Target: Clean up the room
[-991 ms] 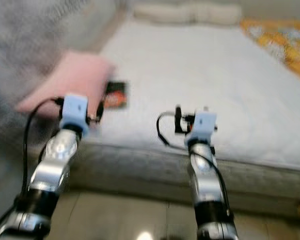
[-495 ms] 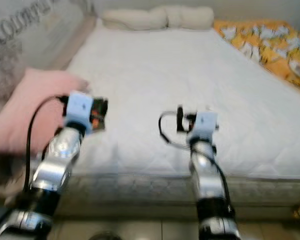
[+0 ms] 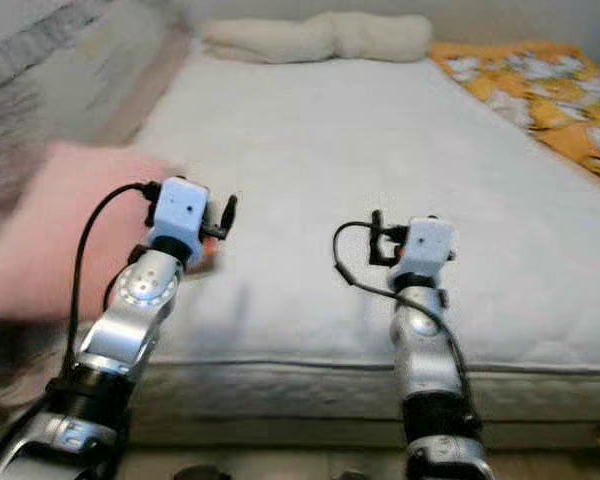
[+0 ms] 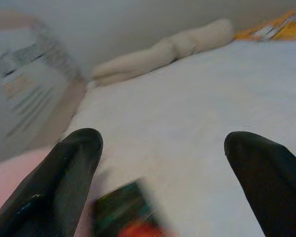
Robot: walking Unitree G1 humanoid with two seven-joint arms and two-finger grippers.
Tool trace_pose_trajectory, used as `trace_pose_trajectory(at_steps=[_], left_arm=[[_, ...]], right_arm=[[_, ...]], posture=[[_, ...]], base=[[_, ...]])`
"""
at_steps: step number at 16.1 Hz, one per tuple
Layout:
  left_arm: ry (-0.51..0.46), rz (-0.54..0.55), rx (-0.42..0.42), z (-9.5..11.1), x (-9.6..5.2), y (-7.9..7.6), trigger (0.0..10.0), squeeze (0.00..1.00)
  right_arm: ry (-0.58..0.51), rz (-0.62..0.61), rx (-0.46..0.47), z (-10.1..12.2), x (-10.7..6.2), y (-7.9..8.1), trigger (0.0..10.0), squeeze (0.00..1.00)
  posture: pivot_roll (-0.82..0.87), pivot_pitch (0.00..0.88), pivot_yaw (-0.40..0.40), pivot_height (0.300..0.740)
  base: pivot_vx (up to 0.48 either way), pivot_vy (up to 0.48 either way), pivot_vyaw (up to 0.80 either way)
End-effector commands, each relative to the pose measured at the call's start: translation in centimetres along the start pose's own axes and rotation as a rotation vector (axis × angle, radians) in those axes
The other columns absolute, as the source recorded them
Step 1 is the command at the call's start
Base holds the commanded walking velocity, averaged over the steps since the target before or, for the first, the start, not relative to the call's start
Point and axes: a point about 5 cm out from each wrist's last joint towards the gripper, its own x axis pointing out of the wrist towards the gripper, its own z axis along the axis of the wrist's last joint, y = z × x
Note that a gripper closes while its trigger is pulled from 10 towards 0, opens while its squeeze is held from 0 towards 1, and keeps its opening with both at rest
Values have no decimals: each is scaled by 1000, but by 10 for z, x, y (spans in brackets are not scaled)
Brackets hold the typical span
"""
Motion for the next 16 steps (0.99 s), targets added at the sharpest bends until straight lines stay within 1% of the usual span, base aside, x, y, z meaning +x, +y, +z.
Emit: trace_pose_trajectory(at_steps=[1, 3, 4, 6, 8, 10, 11, 13, 16], left_arm=[[-8, -18, 6, 4, 2, -2, 10000, 0], [-7, -50, 50, 5, 3, -6, 10000, 0], [-9, -56, 95, 6, 3, -7, 10000, 0], [-7, -71, 82, 6, 3, -10, 10000, 0], [-8, -73, 85, 6, 3, -10, 10000, 0], [-1, -67, 107, 6, 3, -12, 10000, 0], [0, -71, 95, 5, 3, -13, 10000, 0], [-21, -82, 78, 8, 1, -14, 10000, 0], [-26, -81, 84, 8, 0, -14, 10000, 0]], right_arm=[[-7, 2, -3, 1, 0, -3, 10000, 0], [-6, -5, 0, 0, 0, -4, 10000, 0], [-7, -5, 1, 0, 0, -4, 10000, 0], [-7, -2, 2, 0, 0, -2, 10000, 0], [-3, 2, 2, -1, -2, -1, 10000, 0], [-2, 1, 2, -2, -3, -1, 10000, 0], [-2, 0, 3, -2, -3, -1, 10000, 0], [-4, -2, 3, -2, -3, -1, 10000, 0], [-1, -4, 5, -3, -4, 0, 10000, 0]], posture=[[32, 0, 10, 736], [30, 0, 12, 736], [30, 0, 13, 736], [28, 0, 12, 736], [25, 0, 13, 736], [26, 0, 13, 736], [26, 0, 13, 736], [26, 0, 13, 736], [26, 0, 14, 736]], base=[[0, 472, 0], [0, 465, 0], [266, 401, 0], [341, 330, 0], [450, 0, 0], [0, 0, 0], [0, 0, 0], [480, 0, 0], [480, 0, 0]])
